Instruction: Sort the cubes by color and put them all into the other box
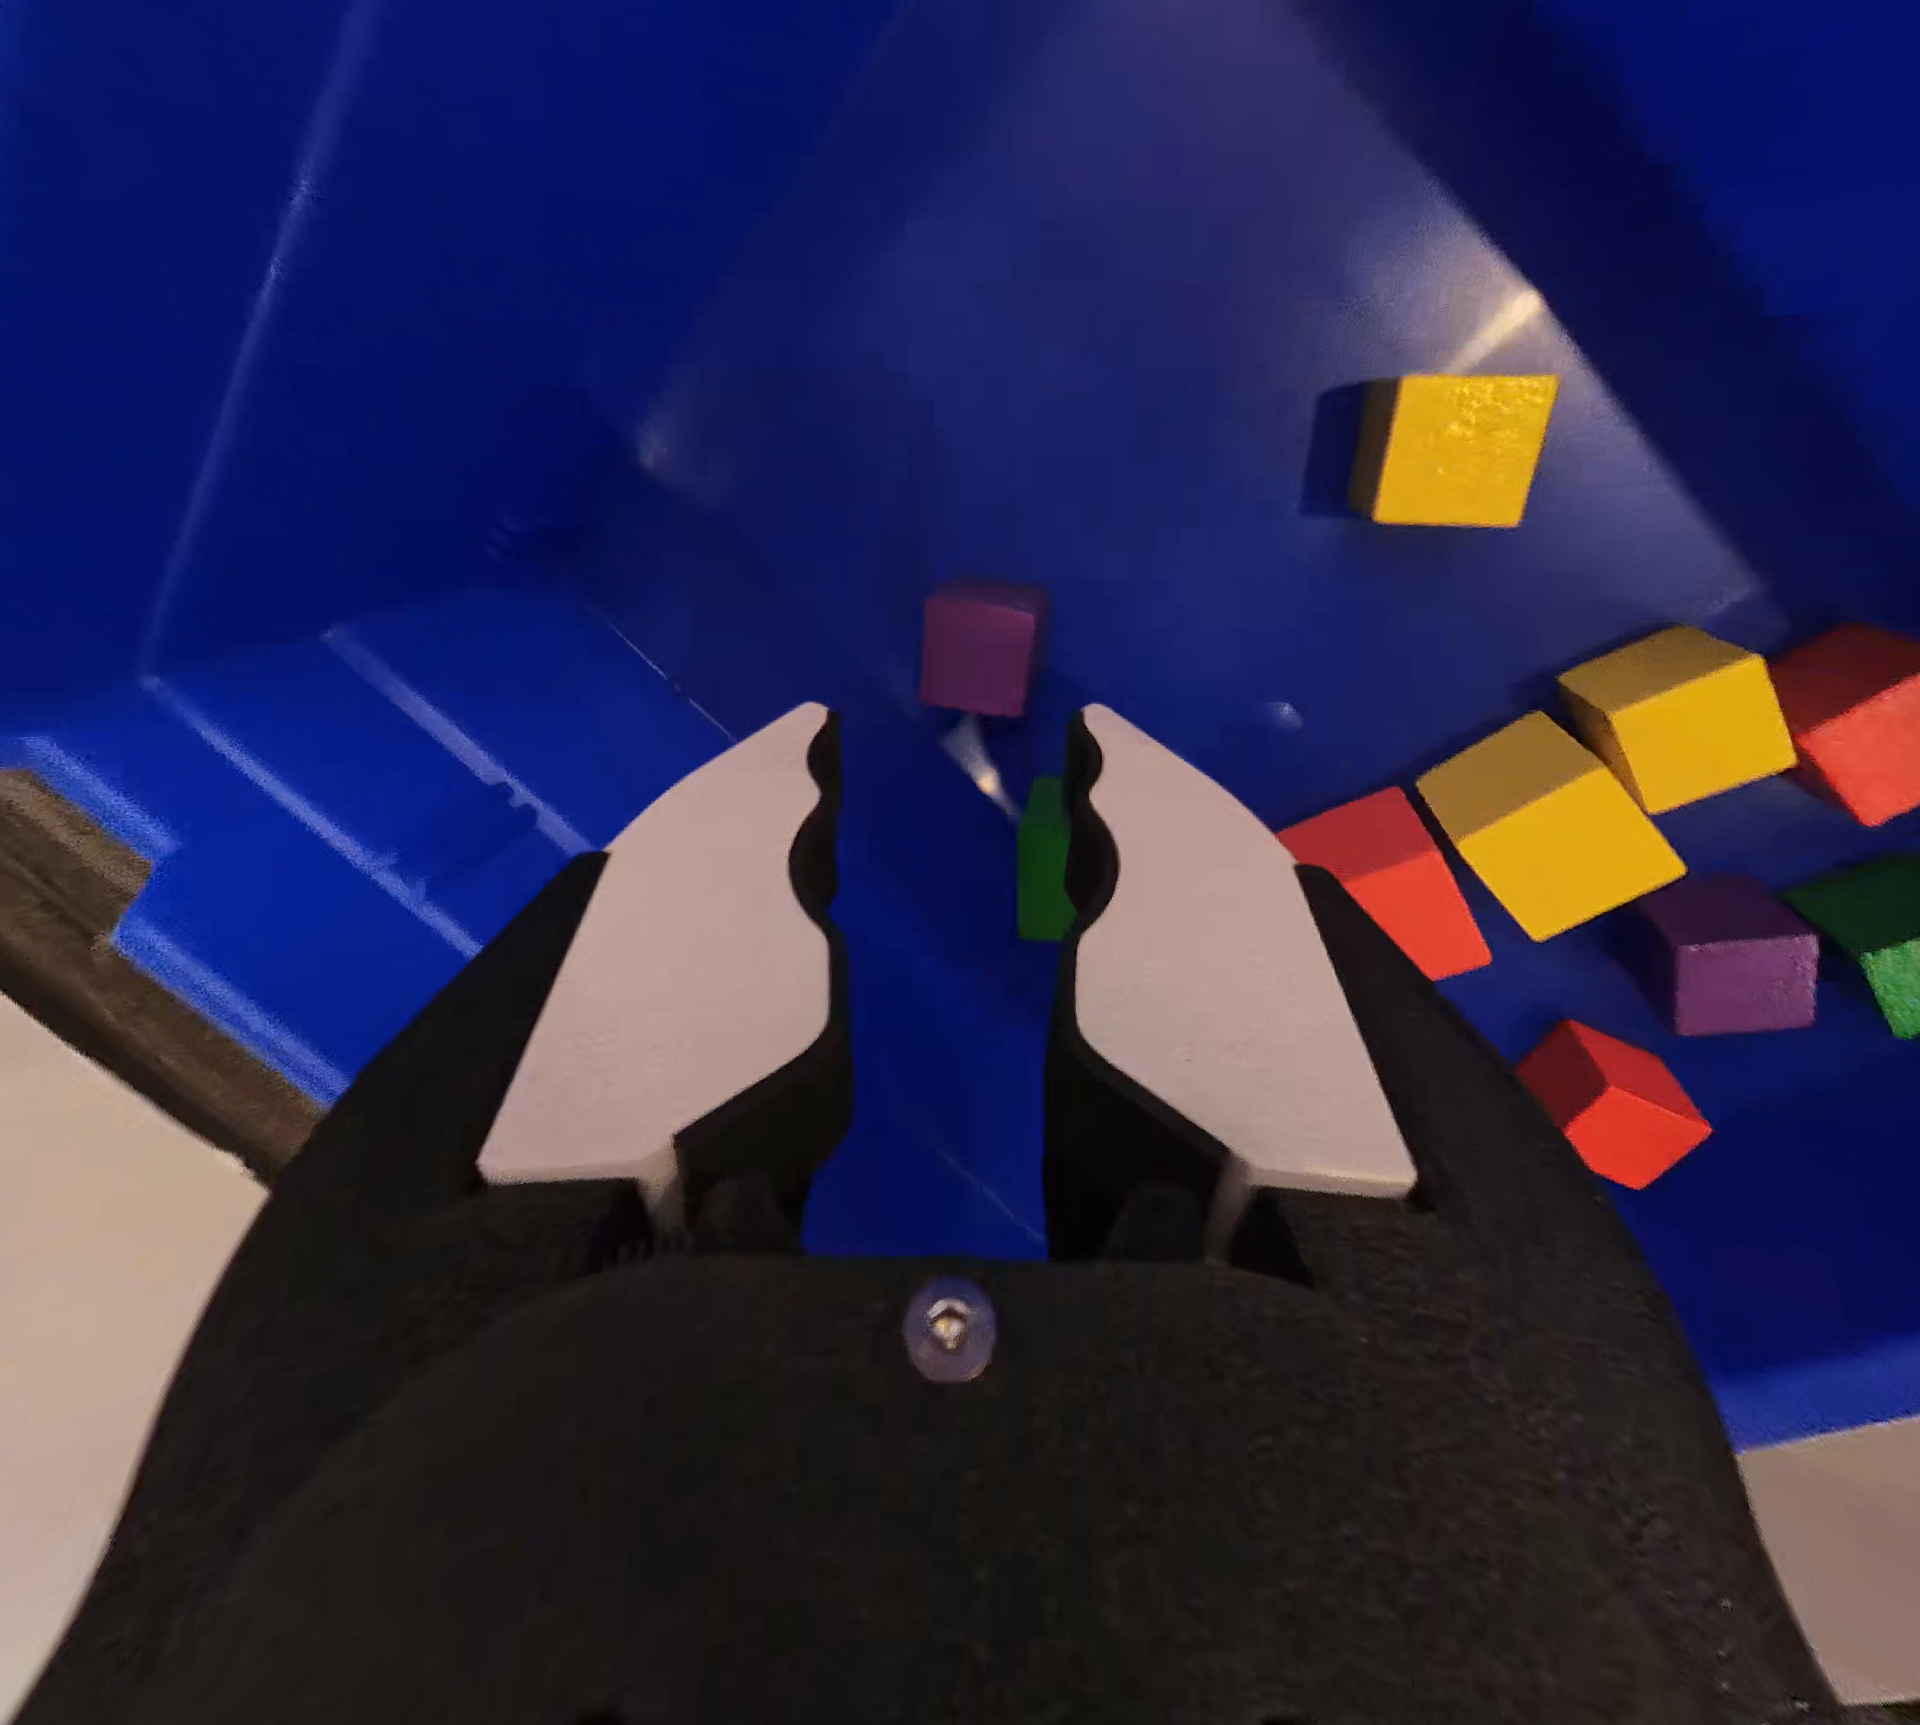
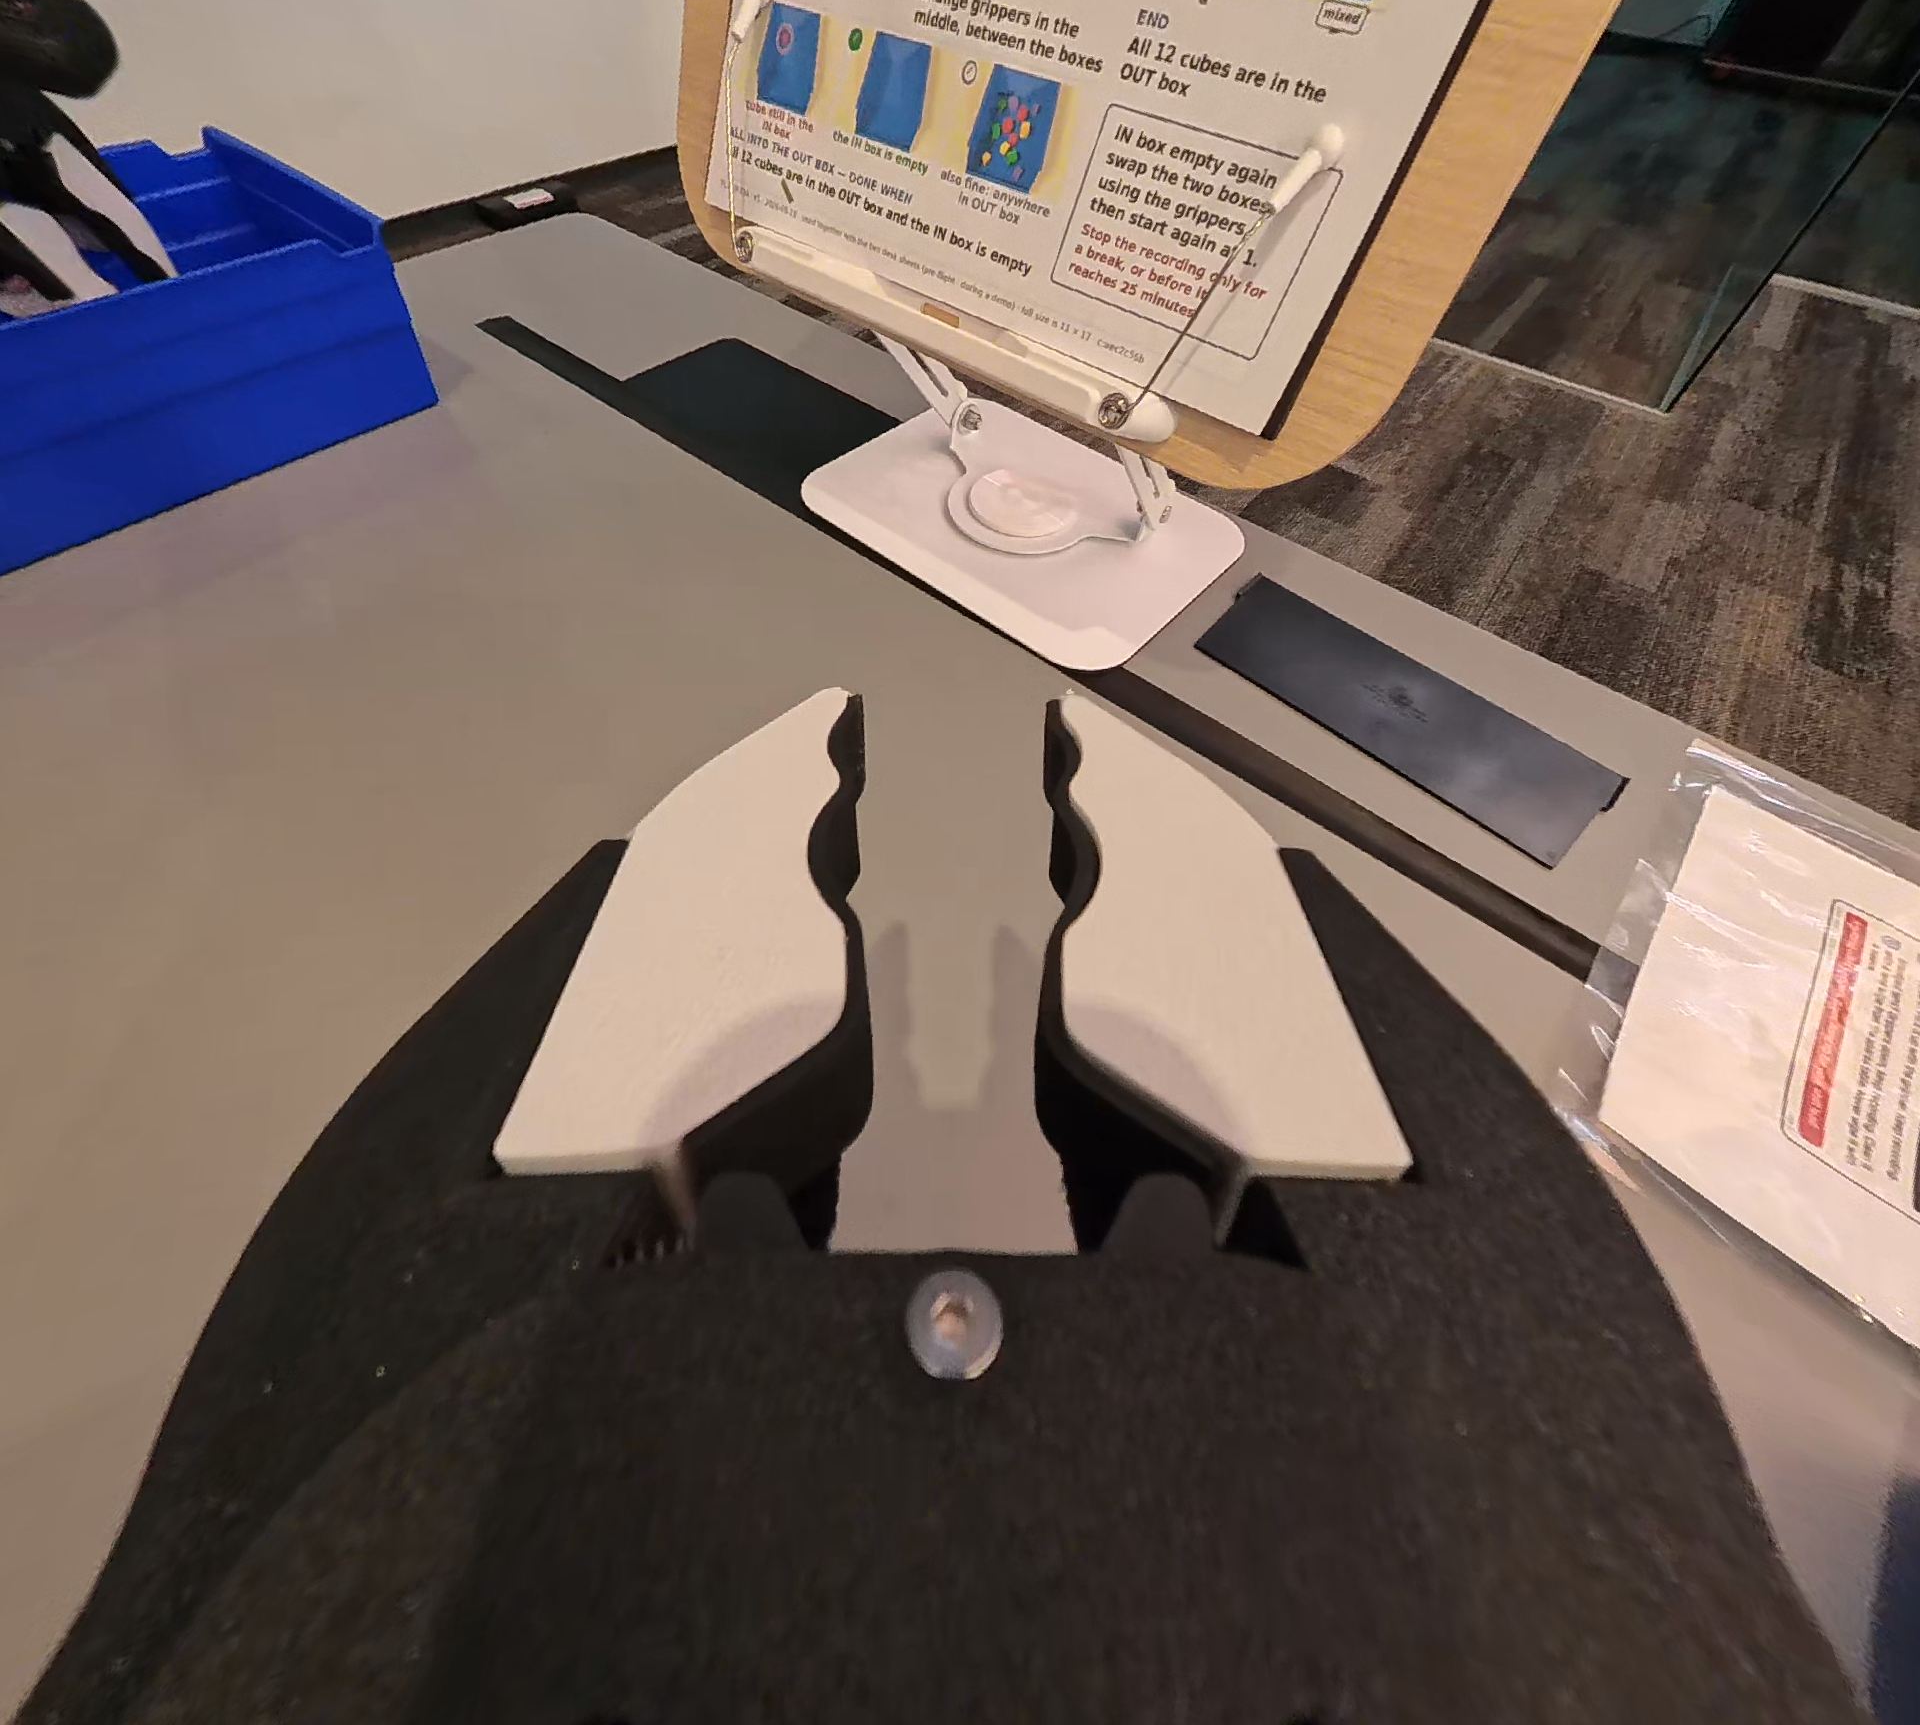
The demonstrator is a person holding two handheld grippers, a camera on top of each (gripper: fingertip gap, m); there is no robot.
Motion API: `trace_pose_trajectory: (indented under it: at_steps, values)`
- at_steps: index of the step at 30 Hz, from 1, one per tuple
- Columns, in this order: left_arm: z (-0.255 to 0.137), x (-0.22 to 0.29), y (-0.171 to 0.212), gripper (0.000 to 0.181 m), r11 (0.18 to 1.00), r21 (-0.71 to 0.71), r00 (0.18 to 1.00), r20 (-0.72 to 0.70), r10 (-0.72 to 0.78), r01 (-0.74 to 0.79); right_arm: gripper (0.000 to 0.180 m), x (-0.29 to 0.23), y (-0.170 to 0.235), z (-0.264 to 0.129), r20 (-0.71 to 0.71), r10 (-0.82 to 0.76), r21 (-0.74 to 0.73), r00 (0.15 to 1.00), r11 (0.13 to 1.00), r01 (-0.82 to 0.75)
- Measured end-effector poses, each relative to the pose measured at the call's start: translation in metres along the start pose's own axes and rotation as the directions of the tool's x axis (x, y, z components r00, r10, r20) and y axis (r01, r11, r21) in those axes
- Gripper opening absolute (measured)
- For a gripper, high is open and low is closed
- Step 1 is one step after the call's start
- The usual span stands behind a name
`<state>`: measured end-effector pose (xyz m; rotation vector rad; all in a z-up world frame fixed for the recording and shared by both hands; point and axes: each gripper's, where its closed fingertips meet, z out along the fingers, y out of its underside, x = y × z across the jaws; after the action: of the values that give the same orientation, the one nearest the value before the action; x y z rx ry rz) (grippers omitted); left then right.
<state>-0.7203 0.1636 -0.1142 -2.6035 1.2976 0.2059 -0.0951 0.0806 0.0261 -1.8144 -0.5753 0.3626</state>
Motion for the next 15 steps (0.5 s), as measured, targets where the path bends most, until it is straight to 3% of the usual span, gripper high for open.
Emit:
trace_pose_trajectory:
  at_steps: [15]
  values:
    - [0.018,0.005,-0.001,0.033,0.997,-0.077,0.998,-0.057,-0.005,0.000,0.033,0.004,0.001,-0.003,-0.009,-0.007,-0.012,1.000,1.000,0.006]
